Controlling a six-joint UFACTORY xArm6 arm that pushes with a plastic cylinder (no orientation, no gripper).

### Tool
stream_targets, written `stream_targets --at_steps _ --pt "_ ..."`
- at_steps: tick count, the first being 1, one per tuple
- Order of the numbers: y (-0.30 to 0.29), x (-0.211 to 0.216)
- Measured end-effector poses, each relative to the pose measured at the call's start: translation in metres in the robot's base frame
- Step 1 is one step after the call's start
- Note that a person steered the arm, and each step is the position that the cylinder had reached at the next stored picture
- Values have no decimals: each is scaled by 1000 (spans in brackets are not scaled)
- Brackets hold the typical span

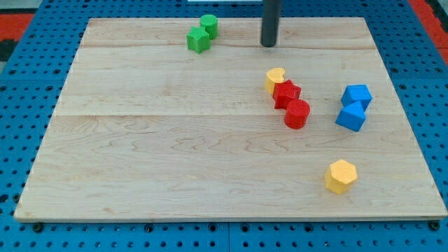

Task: Slide the yellow heart towards the yellow hexagon

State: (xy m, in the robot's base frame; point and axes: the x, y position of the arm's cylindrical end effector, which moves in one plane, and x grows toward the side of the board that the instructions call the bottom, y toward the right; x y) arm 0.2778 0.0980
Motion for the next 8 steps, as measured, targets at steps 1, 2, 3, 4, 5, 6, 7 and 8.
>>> stream_targets --at_steps 1,2,3,4,5,6,7,8 --pt "4 41" --pt "-19 83" --pt "-57 118" --pt "-61 139" --pt "-59 169" --pt "-59 200" --pt "-37 240" --pt "-7 255"
